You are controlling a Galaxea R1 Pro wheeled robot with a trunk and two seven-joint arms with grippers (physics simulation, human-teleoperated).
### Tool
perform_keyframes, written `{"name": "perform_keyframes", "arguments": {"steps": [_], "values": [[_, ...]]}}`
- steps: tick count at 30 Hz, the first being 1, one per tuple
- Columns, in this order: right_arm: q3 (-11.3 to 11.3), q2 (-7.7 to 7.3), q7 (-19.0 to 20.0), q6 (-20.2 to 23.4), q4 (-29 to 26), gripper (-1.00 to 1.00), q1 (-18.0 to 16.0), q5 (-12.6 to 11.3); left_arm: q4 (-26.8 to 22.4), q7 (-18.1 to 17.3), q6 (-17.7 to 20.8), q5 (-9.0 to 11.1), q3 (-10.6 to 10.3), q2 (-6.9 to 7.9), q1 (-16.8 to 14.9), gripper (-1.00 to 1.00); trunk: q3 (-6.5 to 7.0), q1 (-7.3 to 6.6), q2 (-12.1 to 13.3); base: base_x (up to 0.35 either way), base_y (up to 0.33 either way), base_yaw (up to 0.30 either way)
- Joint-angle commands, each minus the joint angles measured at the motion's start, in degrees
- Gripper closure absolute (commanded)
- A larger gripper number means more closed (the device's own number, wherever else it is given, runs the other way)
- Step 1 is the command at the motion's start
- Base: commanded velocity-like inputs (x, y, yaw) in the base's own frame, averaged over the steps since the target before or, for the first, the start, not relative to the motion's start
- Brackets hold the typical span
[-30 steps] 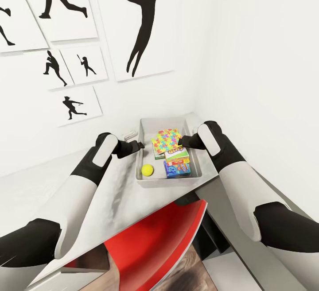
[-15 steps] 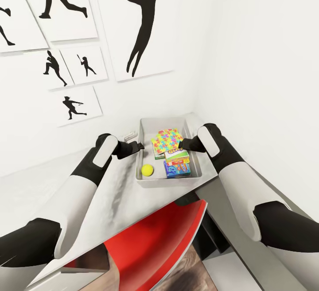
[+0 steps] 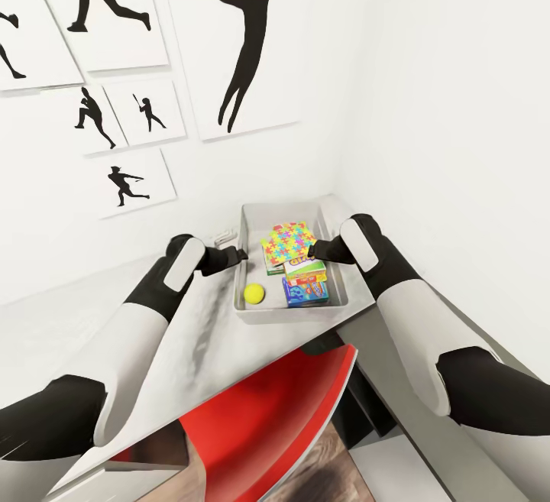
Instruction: Put all the toys in the child's room - the three board games (two on the bed and one on the table), the two jigsaw puzzles on the table, and the tennis ball on the table - inside the toy box on the table in the child's room.
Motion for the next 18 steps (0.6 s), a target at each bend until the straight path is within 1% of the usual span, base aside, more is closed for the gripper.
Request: {"name": "perform_keyframes", "arguments": {"steps": [1, 3, 7, 18], "values": [[0.2, -0.02, -0.6, 0.1, 0.0, -1.00, -0.1, -0.6, 0.0, 0.6, 0.1, 0.6, -0.1, 0.02, 0.0, -1.00, -0.10, 0.03, -0.1, 0.000, 0.000, 0.000], [0.2, -0.02, -0.6, 0.1, 0.0, -1.00, 0.0, -0.6, 0.5, -0.3, -0.2, 0.0, -0.1, 0.01, -0.1, -1.00, -0.10, 0.03, -0.1, 0.000, 0.000, 0.000], [0.2, -0.02, -0.6, 0.1, 0.1, -1.00, 0.1, -0.6, 1.1, -1.1, -0.5, -0.5, -0.1, 0.05, -0.1, -1.00, -0.10, 0.03, -0.1, 0.000, 0.000, 0.000], [0.3, 0.02, -0.6, 0.0, 0.8, -1.00, 0.2, -0.6, 1.9, -1.9, -0.8, -0.9, 0.0, 0.13, -0.1, -1.00, -0.10, 0.03, -0.1, 0.000, 0.000, 0.000]]}}
